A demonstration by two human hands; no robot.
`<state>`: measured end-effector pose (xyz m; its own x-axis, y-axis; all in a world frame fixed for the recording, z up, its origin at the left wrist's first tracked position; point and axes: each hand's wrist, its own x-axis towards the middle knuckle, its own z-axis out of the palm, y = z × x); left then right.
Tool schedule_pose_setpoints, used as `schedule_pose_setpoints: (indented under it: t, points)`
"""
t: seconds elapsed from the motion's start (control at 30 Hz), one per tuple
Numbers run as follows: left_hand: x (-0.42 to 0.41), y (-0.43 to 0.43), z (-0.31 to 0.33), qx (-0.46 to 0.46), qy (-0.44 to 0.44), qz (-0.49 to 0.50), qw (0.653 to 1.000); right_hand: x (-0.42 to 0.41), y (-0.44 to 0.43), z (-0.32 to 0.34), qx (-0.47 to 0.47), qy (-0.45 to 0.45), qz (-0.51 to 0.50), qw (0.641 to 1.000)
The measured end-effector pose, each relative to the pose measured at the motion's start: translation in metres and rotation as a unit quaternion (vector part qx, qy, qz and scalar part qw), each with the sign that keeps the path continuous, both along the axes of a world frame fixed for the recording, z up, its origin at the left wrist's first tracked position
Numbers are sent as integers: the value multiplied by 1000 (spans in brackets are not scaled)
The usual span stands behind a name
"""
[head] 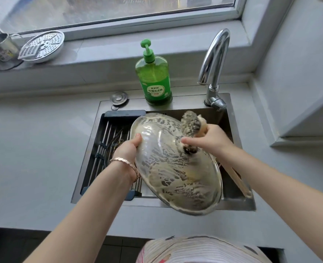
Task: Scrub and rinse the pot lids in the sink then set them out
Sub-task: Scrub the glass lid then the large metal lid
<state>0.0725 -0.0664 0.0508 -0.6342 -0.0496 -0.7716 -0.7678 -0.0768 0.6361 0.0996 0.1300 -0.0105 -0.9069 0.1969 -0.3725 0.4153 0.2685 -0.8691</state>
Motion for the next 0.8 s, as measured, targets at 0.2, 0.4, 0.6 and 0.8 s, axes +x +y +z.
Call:
schedule_pose_setpoints:
  t: [0.2, 0.4, 0.6, 0.8]
  points:
    - [-28, -4, -4, -49, -12, -94, 994, -8, -3, 1, 63, -54, 120, 989]
    - [-35, -6, -4, -14, -23, -125, 992, -1, -7, 2, 28, -78, 147, 986]
    - [3, 8, -3, 70, 30, -65, 995, -8, -10, -7, -25, -76, -55, 995]
    - [24, 15, -20, 182, -10, 122, 976, -4, -12, -1, 155, -22, 16, 988]
